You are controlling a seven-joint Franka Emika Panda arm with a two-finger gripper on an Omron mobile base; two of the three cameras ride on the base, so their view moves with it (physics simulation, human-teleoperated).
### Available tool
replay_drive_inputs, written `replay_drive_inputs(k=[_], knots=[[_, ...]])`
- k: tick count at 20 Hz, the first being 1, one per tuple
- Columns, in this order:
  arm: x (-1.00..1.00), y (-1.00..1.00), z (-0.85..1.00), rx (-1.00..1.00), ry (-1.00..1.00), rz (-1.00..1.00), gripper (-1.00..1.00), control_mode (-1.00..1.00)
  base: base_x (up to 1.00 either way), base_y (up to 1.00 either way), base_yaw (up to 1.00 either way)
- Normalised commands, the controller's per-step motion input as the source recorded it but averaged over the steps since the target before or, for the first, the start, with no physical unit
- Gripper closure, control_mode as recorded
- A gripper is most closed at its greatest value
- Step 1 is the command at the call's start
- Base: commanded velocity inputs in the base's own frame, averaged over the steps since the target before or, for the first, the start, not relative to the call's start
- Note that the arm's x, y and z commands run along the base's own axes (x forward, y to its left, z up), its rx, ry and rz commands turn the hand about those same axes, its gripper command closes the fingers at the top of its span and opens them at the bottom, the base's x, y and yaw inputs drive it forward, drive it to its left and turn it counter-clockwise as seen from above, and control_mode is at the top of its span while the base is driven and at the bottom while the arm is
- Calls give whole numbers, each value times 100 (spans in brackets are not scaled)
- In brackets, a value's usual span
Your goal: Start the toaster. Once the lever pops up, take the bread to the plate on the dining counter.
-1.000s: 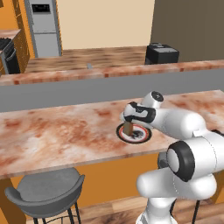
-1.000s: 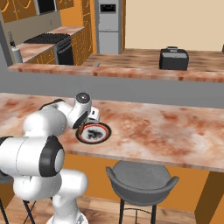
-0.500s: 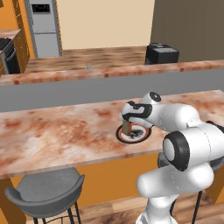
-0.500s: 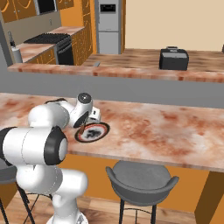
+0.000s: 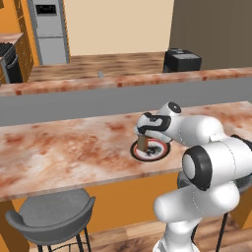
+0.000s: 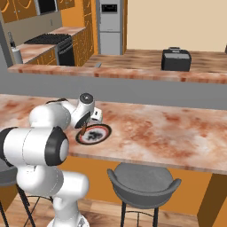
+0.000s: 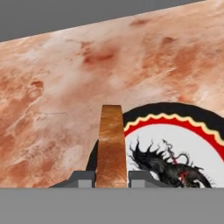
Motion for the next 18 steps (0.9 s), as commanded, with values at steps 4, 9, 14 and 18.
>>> replay_drive_inputs(k=[4,9,14,18], knots=[[-14,0,0,0,0,0,100,-100,0,0,0],[-19,0,0,0,-1,0,100,-100,0,0,0],[-2,0,0,0,-2,0,100,-100,0,0,0],[11,0,0,0,0,0,100,-100,0,0,0]])
